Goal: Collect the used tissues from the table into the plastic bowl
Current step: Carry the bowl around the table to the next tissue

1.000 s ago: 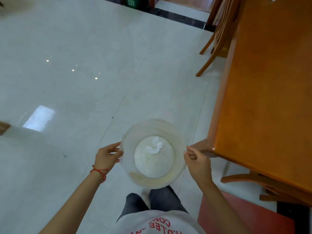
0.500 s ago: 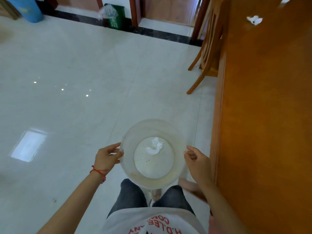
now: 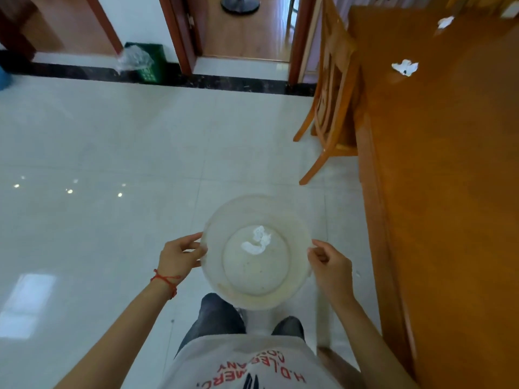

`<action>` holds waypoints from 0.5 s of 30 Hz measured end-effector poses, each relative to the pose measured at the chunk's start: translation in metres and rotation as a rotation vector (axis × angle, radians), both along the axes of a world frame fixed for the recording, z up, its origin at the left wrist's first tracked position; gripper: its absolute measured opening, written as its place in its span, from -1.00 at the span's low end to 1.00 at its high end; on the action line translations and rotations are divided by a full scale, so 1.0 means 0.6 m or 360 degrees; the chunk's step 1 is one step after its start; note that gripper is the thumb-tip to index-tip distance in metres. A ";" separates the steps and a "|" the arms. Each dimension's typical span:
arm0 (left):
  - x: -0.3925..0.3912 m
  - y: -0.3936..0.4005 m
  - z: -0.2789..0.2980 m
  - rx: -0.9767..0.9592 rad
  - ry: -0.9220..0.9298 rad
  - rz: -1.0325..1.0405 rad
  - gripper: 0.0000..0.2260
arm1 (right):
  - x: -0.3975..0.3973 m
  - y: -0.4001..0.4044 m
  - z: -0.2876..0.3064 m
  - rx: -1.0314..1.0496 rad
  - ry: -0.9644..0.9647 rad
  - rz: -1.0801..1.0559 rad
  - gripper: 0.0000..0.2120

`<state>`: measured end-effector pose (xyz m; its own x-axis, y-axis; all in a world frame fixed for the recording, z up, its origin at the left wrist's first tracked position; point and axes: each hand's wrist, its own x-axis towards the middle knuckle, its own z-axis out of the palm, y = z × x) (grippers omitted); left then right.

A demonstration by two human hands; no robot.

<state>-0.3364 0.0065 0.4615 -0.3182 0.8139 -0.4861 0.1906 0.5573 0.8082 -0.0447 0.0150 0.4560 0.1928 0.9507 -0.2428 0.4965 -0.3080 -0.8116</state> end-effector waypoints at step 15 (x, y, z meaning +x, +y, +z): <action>-0.049 0.395 -0.016 0.0004 -0.0093 -0.0144 -0.68 | -0.052 0.332 -0.008 0.0050 -0.0025 -0.0225 -0.76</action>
<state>-0.3656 0.2437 0.4518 -0.2148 0.8391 -0.4998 0.1925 0.5381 0.8206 -0.0758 0.2141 0.4512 0.3291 0.9208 -0.2095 0.4627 -0.3506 -0.8142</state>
